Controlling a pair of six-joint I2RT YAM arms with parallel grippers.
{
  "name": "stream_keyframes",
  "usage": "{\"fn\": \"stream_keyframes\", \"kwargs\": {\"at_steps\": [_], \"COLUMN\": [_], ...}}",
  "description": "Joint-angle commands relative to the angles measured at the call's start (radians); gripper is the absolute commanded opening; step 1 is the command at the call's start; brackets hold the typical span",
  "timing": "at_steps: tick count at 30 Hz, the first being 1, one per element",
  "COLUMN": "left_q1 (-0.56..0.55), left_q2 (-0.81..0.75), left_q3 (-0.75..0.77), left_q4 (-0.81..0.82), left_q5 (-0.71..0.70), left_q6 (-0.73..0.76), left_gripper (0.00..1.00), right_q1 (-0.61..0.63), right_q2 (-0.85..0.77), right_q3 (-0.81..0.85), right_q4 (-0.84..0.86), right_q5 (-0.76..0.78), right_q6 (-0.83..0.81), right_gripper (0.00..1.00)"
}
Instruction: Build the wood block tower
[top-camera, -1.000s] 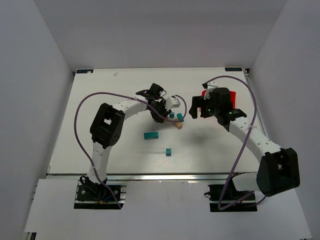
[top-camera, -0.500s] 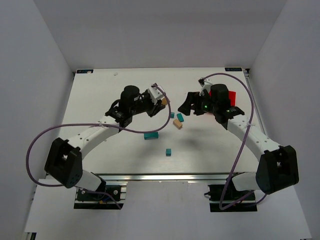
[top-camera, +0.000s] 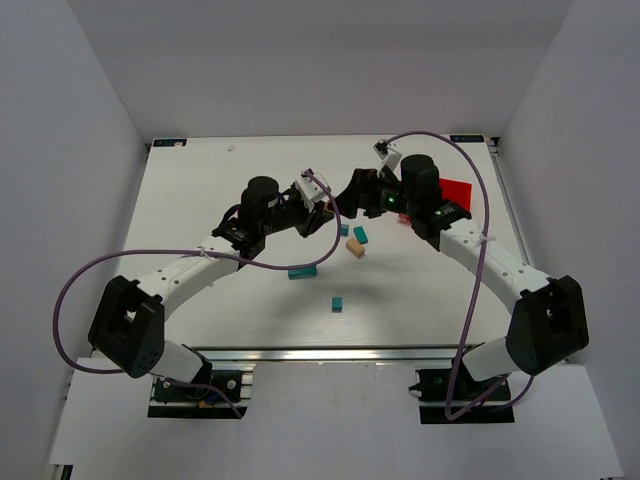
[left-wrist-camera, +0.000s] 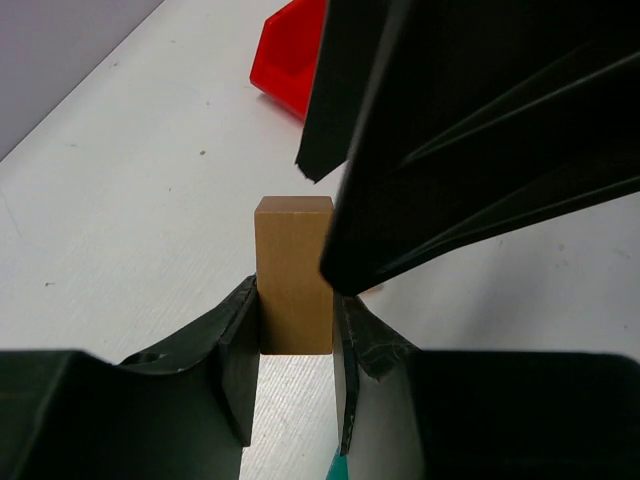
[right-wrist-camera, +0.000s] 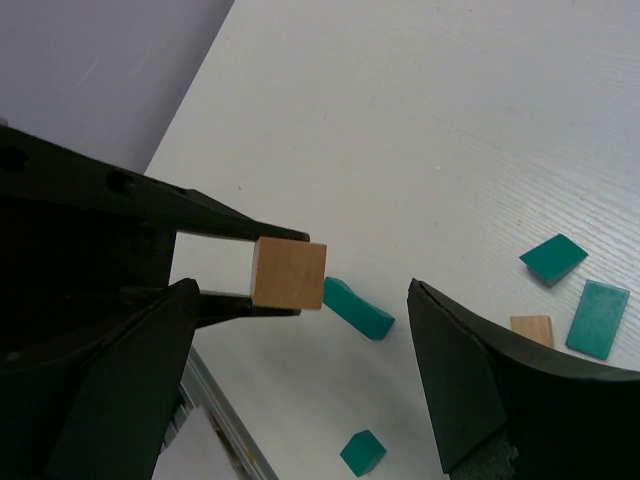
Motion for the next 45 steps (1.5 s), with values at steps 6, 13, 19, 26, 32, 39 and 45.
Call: {"fn": "stream_keyframes", "kwargs": {"at_steps": [6,13,19,26,32,39,45], "left_q1": [-0.005,-0.004,0.035,0.192,0.364,0.456,0.466], "left_q2": [-0.033,-0.030,-0.077,-0.178,-0.064,0.039,-0.028], "left_q3": [-0.001,0.002,-0.006,-0.210,-0.045,-0.006,-0.064], "left_q4": [0.021,-0.006,-0.149,-0.193,-0.547,-0.604,-0.617], "left_q5": [-0.002,-0.022,-0.089,-0.337,-0.473,-0.317,-0.411], "left_q6": [-0.007,-0.009,-0.124,-0.464,-0.820,-0.900,-0.899], "left_gripper": [0.00,0.03,0.98,0.98,0.98,0.98,0.98], "right_q1": [0.041,0.056,0.047,0.047,0.070,0.185,0.271], "right_q2": [0.070,0.042,0.033,0.079,0.136,0.140,0.238], "right_q3": [0.096,0.085,0.128,0.217,0.239,0.141,0.174], "right_q4": [0.030,0.050,0.036,-0.098,-0.289,-0.212,-0.252], "right_q5": [0.020,0.033,-0.015,-0.101,-0.356,-0.299,-0.267], "right_q6": [0.049,0.014,-0.349,-0.889,-1.251,-1.289,-1.260], "right_gripper": [0.50,0.00,0.00,0.00,0.00,0.00,0.00]}}
